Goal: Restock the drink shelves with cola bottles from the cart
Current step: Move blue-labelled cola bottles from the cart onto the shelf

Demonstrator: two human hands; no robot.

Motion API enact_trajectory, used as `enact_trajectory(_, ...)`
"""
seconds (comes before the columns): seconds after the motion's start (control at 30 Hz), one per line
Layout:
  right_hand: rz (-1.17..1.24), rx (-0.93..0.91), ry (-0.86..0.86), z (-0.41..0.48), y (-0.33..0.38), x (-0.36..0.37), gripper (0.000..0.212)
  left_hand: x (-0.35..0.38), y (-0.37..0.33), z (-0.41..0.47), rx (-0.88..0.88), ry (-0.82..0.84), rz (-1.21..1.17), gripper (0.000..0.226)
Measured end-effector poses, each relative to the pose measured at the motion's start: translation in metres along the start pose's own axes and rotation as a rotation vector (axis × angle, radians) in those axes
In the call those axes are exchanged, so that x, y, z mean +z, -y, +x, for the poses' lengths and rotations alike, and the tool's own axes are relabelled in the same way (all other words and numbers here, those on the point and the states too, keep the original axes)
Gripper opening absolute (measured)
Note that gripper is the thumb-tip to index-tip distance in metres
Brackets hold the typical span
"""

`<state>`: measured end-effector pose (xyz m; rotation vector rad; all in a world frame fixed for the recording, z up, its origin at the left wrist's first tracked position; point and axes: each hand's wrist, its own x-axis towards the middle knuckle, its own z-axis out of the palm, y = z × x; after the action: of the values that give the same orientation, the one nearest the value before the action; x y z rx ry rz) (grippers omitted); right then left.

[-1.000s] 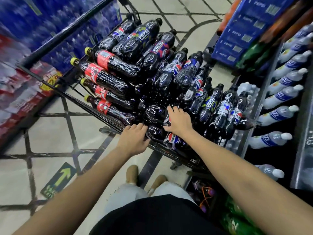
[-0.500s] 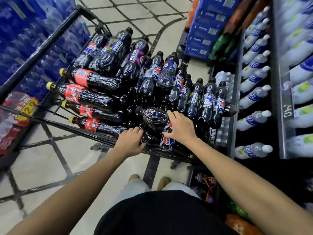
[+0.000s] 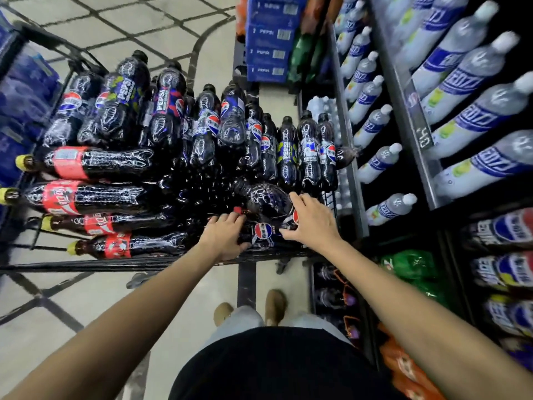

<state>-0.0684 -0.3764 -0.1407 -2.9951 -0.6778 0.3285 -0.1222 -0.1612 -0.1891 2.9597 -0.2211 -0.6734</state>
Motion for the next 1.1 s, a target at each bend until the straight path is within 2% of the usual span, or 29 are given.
enact_trajectory(0.23, 0.179, 0.255, 0.040, -0.031, -0.012, 0.014, 0.091, 0.005, 0.000, 0.025, 0.066, 0.111, 0.038, 0.085)
enact_trajectory(0.4, 0.295, 0.392, 0.036, -0.046, -0.013, 0.024, 0.084, 0.001, -0.003, 0.041, 0.135, 0.213, 0.114, 0.100)
enact_trajectory(0.53, 0.338, 0.433, 0.057, -0.050, -0.013, 0.030, 0.087, -0.002, -0.005, 0.048, 0.150, 0.247, 0.106, 0.096)
enact_trajectory(0.8, 0.425, 0.447, 0.031, -0.054, -0.023, 0.034, 0.093, -0.010, -0.008, 0.041, 0.139, 0.187, 0.004, 0.081)
enact_trajectory(1.1, 0.449, 0.402, -0.036, -0.063, -0.038, 0.026, 0.087, -0.028, -0.018, 0.021, 0.064, 0.067, -0.016, 0.089)
